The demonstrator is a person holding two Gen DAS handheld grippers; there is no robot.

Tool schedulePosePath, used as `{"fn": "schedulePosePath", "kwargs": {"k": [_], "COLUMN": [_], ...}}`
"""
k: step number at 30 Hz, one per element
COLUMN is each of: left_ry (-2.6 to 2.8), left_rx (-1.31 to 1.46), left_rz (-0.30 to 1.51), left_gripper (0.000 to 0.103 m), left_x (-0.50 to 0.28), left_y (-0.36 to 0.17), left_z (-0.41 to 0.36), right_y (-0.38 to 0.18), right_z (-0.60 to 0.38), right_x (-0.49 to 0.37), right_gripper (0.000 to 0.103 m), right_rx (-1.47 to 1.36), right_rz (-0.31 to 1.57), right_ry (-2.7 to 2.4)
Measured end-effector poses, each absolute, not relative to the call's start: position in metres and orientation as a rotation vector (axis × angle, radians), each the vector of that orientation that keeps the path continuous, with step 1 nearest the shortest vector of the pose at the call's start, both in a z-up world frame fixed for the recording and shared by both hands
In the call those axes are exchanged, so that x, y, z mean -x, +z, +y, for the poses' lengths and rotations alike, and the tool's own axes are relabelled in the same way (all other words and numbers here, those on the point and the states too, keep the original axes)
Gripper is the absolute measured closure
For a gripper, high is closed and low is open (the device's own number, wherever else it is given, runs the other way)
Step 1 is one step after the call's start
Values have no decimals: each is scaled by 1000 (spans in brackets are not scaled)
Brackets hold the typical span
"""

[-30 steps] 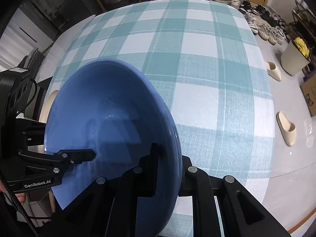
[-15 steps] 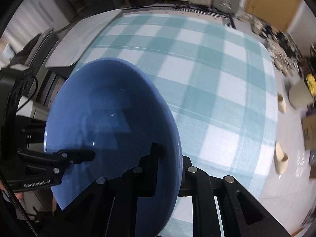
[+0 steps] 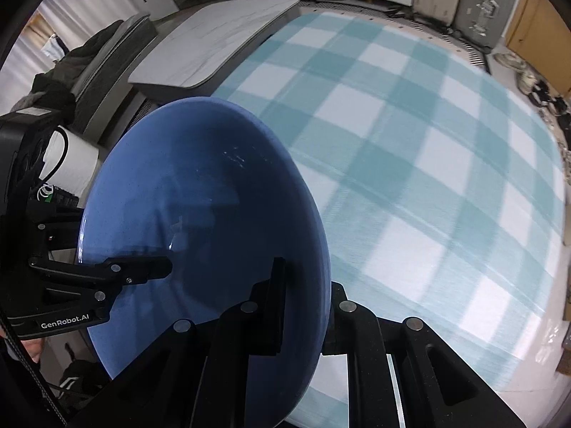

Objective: Organize plates and bowls
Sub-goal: 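Lift and carry the blue bowl stack over the cream plate stack with both grippers, then lower the blue bowl stack onto the cream plates and open both grippers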

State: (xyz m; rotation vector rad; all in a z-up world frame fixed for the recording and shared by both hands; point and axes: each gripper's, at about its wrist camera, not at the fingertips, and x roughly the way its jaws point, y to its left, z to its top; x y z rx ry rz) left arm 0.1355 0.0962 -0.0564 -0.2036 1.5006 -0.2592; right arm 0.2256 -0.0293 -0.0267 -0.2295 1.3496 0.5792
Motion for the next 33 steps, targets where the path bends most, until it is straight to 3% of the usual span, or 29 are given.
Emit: {"fn": "schedulePosePath", "kwargs": {"k": [8, 20, 25, 27, 28, 29, 30, 32, 33], "left_ry": [-225, -219, -188, -174, -156, -150, -145, -118, -100], "left_rx": [243, 282, 275, 262, 265, 277, 284, 283, 278], "left_rz": [1536, 1534, 1487, 1467, 1451, 1443, 1437, 1400, 1381], "left_gripper": [81, 78, 70, 52, 51, 51, 51, 51, 51], "left_x": [-130, -140, -142, -142, -141, -141, -141, -138, -136], "left_y": [-89, -97, -90, -87, -84, -83, -83, -76, -73], "left_z": [119, 132, 135, 138, 141, 144, 147, 154, 156], "right_y": [-64, -78, -76, -72, -71, -67, -62, -49, -41], "right_z": [3, 6, 4, -1, -3, -5, -6, -10, -13], "right_x": [-219, -213, -217, -218, -217, -215, -212, -207, -205], "right_gripper": [91, 90, 90, 84, 82, 72, 56, 36, 31], "right_rx": [214, 231, 222, 223, 226, 235, 255, 276, 280], "right_rz": [1434, 1409, 1389, 1377, 1369, 1352, 1324, 1239, 1193], "right_ry": [598, 602, 589, 583, 579, 580, 586, 588, 583]}}
